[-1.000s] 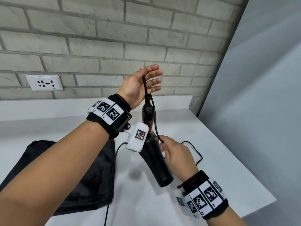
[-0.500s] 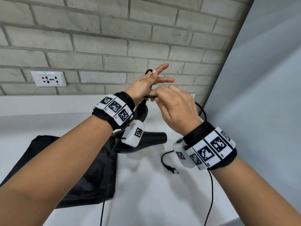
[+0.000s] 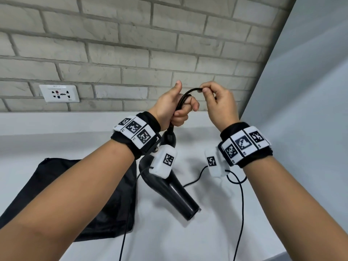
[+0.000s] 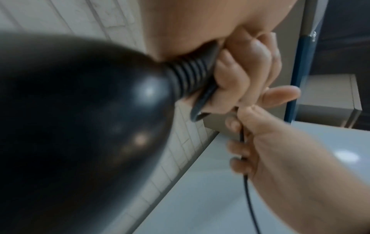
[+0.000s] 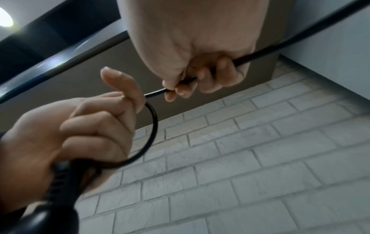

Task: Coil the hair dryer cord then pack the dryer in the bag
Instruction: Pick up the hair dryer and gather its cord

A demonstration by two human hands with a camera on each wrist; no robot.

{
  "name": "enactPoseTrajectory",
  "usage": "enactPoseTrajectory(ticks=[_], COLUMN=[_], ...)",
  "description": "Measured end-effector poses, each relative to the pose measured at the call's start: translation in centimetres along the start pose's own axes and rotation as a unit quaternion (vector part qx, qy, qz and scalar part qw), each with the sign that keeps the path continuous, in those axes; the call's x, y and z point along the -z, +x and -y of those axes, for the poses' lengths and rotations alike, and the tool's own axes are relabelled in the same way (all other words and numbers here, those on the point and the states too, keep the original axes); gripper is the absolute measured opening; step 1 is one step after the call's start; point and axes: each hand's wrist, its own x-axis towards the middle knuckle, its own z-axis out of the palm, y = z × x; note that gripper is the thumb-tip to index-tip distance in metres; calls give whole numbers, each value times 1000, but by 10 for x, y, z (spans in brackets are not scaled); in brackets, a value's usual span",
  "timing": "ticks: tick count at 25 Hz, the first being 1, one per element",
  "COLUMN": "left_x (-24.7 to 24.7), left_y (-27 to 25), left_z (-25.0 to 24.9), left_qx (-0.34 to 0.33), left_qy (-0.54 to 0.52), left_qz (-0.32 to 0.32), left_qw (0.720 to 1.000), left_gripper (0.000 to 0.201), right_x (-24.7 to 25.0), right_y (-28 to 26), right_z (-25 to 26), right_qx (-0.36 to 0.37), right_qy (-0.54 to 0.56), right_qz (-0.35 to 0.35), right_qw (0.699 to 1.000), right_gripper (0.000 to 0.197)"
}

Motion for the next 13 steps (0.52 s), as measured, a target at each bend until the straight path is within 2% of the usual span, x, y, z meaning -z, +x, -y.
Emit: enactPoseTrajectory(ticks=[2, 7, 10, 13], left_x=[-2, -9, -15, -14], left_y=[-1, -5, -4, -2], left_z=[-2, -3, -8, -10], left_qx=[3, 9, -8, -23], left_qy=[-31, -74, -101, -140], left_qz=[2, 21, 11, 12], left_qw=[1000, 997, 995, 990], left_gripper=[68, 61, 49, 51], right_x=[-3, -14, -18, -20], right_y=[-13, -38, -55, -74], right_z=[-12, -22, -32, -41], right_qx=[4, 19, -14, -36], right_qy=[27, 84, 75, 37], right_qz=[2, 17, 37, 79], right_qw=[1000, 996, 996, 996], right_gripper=[23, 25, 19, 24])
